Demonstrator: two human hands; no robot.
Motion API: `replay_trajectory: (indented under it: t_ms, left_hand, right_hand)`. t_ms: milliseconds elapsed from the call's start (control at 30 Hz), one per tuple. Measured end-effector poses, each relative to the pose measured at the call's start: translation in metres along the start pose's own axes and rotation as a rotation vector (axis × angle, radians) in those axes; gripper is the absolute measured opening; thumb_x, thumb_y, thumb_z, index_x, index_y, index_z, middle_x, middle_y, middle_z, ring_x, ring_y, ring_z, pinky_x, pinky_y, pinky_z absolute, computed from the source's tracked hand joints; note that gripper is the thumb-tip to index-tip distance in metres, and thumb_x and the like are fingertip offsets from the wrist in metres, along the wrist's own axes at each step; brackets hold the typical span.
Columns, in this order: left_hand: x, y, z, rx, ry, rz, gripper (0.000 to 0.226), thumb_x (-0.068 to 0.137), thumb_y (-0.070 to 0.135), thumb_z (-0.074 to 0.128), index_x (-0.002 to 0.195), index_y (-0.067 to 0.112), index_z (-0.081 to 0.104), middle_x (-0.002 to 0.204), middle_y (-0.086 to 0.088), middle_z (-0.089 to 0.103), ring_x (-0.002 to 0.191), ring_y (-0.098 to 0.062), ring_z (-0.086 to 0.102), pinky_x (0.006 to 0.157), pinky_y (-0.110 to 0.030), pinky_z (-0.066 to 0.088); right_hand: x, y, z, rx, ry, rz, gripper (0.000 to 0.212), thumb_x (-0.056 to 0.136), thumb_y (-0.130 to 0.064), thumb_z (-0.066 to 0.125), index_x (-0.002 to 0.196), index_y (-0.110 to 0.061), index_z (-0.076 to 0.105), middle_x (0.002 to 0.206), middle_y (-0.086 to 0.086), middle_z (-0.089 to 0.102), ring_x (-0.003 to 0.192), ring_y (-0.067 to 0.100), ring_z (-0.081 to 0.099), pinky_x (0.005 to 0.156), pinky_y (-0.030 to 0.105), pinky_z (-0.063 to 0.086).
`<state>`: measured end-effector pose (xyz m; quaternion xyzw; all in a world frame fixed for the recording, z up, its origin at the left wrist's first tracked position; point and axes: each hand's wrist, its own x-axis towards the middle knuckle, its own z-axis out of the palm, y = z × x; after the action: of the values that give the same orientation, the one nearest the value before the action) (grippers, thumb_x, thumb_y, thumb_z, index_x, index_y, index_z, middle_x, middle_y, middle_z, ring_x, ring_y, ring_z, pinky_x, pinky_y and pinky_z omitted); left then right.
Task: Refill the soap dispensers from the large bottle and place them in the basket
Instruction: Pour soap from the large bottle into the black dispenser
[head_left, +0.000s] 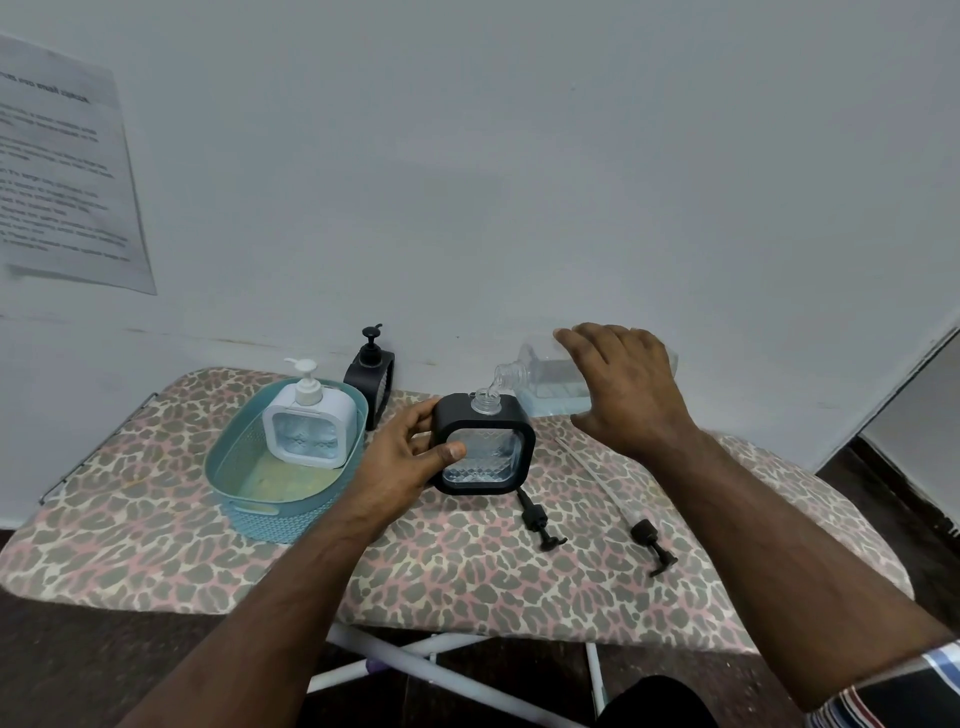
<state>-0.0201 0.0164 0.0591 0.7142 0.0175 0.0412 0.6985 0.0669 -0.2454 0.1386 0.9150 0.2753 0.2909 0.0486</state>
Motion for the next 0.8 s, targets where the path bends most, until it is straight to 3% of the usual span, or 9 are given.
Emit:
replay_trajectory:
  t_ms: [167, 300, 367, 433, 533, 700, 800]
  left_hand:
    - [0.002, -0.001, -0.001, -0.009, 0.012, 0.001, 0.056, 0.09, 0.015, 0.078, 0.141, 0.028, 0.057, 0.131, 0.001, 0.068, 0.118, -0.019, 0.07, 0.096, -0.05, 0.06]
    - [0.004, 0.0, 0.0, -0.007, 0.01, 0.012, 0.049, 0.091, 0.014, 0.077, 0.13, 0.036, 0.059, 0.124, 0.005, 0.071, 0.115, -0.017, 0.071, 0.096, -0.048, 0.061]
    - [0.004, 0.0, 0.0, -0.002, 0.012, 0.016, 0.049, 0.091, 0.013, 0.077, 0.13, 0.036, 0.059, 0.124, 0.006, 0.071, 0.115, -0.016, 0.071, 0.096, -0.047, 0.061]
    - [0.004, -0.001, 0.0, -0.001, 0.011, 0.014, 0.053, 0.09, 0.013, 0.078, 0.136, 0.032, 0.059, 0.127, 0.003, 0.07, 0.116, -0.017, 0.07, 0.096, -0.048, 0.061]
    - [0.002, -0.006, -0.002, 0.0, 0.005, 0.013, 0.056, 0.09, 0.011, 0.078, 0.139, 0.029, 0.057, 0.132, 0.001, 0.068, 0.118, -0.017, 0.07, 0.096, -0.046, 0.061]
    - [-0.001, -0.011, -0.003, 0.011, 0.009, 0.007, 0.058, 0.087, 0.016, 0.081, 0.138, 0.029, 0.059, 0.13, 0.001, 0.07, 0.116, -0.016, 0.07, 0.097, -0.044, 0.061]
    - [-0.002, -0.013, -0.005, 0.031, 0.018, 0.004, 0.063, 0.076, 0.031, 0.082, 0.135, 0.033, 0.06, 0.128, 0.003, 0.071, 0.121, -0.018, 0.068, 0.1, -0.047, 0.059]
  right_hand:
    - [-0.003, -0.006, 0.002, 0.166, -0.015, 0.103, 0.098, 0.063, -0.031, 0.084, 0.15, -0.023, 0.04, 0.144, 0.003, 0.054, 0.128, 0.027, 0.052, 0.107, 0.047, 0.039]
    - [-0.003, -0.01, 0.007, 0.527, -0.023, 0.319, 0.103, 0.063, -0.029, 0.087, 0.149, -0.026, 0.032, 0.145, -0.001, 0.05, 0.127, 0.022, 0.049, 0.103, 0.044, 0.046]
    - [-0.006, -0.01, 0.012, 0.776, -0.027, 0.482, 0.107, 0.061, -0.026, 0.091, 0.147, -0.03, 0.029, 0.14, -0.005, 0.048, 0.124, 0.019, 0.048, 0.09, 0.048, 0.056]
    - [-0.009, -0.009, 0.019, 0.95, -0.035, 0.626, 0.107, 0.06, -0.026, 0.095, 0.143, -0.031, 0.027, 0.136, -0.006, 0.048, 0.121, 0.018, 0.05, 0.076, 0.042, 0.059]
    - [-0.011, -0.006, 0.032, 1.096, -0.027, 0.786, 0.105, 0.059, -0.034, 0.098, 0.14, -0.026, 0.03, 0.132, -0.001, 0.053, 0.119, 0.022, 0.057, 0.094, 0.04, 0.053]
    - [-0.012, -0.012, 0.042, 1.245, -0.03, 0.969, 0.094, 0.064, -0.034, 0.096, 0.135, -0.024, 0.036, 0.123, 0.002, 0.058, 0.102, 0.012, 0.061, 0.077, 0.034, 0.049]
    - [-0.011, -0.014, 0.044, 1.291, -0.042, 0.987, 0.092, 0.065, -0.033, 0.095, 0.136, -0.023, 0.037, 0.122, 0.002, 0.058, 0.104, 0.015, 0.062, 0.081, 0.036, 0.049]
